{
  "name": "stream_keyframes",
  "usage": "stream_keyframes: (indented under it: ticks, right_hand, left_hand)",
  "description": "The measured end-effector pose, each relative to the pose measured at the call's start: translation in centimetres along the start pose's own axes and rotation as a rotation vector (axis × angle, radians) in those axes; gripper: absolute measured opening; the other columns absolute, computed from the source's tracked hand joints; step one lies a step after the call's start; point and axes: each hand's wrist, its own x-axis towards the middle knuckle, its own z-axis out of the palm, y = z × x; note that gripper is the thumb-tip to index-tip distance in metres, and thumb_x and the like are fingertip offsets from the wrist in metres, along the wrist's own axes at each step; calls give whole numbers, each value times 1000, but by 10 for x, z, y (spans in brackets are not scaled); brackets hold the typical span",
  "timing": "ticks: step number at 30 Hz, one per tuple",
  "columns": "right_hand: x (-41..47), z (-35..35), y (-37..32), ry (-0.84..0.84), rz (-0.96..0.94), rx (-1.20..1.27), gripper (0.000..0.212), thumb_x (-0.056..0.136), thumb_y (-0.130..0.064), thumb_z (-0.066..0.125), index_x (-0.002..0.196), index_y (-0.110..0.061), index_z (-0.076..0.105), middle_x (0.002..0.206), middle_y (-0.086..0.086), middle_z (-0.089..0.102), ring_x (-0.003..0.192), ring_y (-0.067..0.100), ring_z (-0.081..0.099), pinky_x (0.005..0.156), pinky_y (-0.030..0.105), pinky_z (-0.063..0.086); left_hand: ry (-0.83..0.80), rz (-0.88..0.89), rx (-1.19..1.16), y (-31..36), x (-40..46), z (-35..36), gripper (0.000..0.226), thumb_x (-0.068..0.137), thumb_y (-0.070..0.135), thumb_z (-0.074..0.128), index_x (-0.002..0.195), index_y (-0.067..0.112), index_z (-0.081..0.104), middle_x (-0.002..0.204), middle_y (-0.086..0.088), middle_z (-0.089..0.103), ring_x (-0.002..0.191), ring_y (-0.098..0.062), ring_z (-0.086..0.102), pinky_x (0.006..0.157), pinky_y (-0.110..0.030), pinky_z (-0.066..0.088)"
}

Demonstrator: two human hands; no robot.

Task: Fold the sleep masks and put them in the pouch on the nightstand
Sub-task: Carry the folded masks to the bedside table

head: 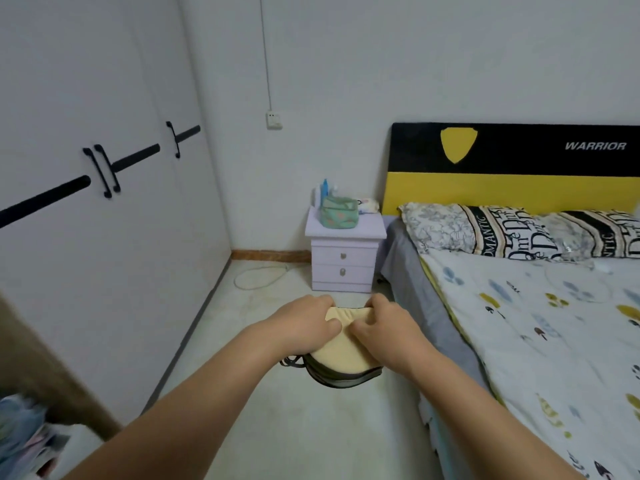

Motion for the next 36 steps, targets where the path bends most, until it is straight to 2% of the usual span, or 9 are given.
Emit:
stream_keyframes:
  ticks: [3, 8, 12, 15, 22, 26, 32, 34, 36]
  right_hand:
    - [43, 0, 4, -3, 12, 6, 34, 85, -28, 50, 114, -11, 50, 117, 14, 56, 105, 31, 55, 73, 28, 37]
    - [125, -12, 17, 1, -12, 3, 29, 85, -27, 51, 109, -10, 50, 113, 14, 57, 86, 24, 48, 70, 27, 36]
    - [193, -34, 27, -1, -16, -7, 31, 86, -27, 51, 112, -9, 50, 115, 14, 57, 103, 30, 55, 77, 30, 40]
    - [243, -48, 31, 10, -29, -17, 35, 86, -27, 50, 117, -11, 49, 119, 14, 55, 107, 30, 54, 78, 28, 37]
    - [340, -52, 36, -27, -24, -35, 39, 87, -29, 50, 122, -13, 47, 121, 13, 54, 108, 29, 54, 77, 27, 36]
    - [400, -44, 33, -37, -2, -39, 34, 86, -30, 50, 115, -13, 49, 118, 13, 55, 105, 30, 55, 76, 27, 37]
    - [502, -34, 12, -26, 32, -33, 31, 86, -29, 49, 111, -11, 49, 116, 13, 55, 104, 30, 56, 73, 28, 38]
    - [534, -32, 3, -22, 47, -34, 26, 86, -30, 49, 104, -11, 48, 115, 13, 55, 104, 31, 55, 75, 29, 39]
    - [563, -31, -2, -20, 60, -32, 29, 87, -31, 50, 106, -10, 47, 116, 13, 54, 105, 31, 55, 79, 32, 41]
  left_hand:
    - [-16, 4, -8, -6, 44, -4, 38, 87, 31, 41, 120, 17, 49, 123, -12, 56, 112, -29, 52, 90, -37, 43]
    - [0, 9, -9, -4, 127, -15, 34, 88, 31, 41, 117, 16, 50, 124, -12, 56, 112, -29, 52, 85, -34, 41]
    - [-17, 6, -3, 8, 196, -33, 41, 88, 31, 41, 125, 16, 47, 127, -13, 54, 114, -30, 52, 89, -36, 42]
    - [-5, 7, -19, 15, 243, -48, 45, 88, 31, 40, 130, 17, 45, 129, -12, 54, 115, -30, 52, 92, -38, 44]
    - [-36, -11, -57, 4, 337, -61, 44, 89, 31, 39, 131, 18, 44, 130, -10, 53, 115, -28, 51, 91, -36, 43]
    - [-57, -8, -48, -16, 396, -69, 43, 89, 32, 39, 129, 17, 44, 128, -11, 53, 114, -28, 51, 84, -33, 40]
    - [-72, 33, -29, -54, 500, -100, 44, 89, 32, 39, 130, 16, 44, 132, -12, 51, 119, -28, 49, 93, -35, 41]
    - [-76, 45, -24, -65, 532, -112, 44, 89, 31, 40, 130, 15, 44, 134, -12, 52, 120, -27, 49, 95, -34, 41]
    - [-79, 56, -12, -74, 561, -120, 44, 89, 31, 40, 130, 15, 44, 134, -12, 51, 120, -28, 49, 96, -35, 41]
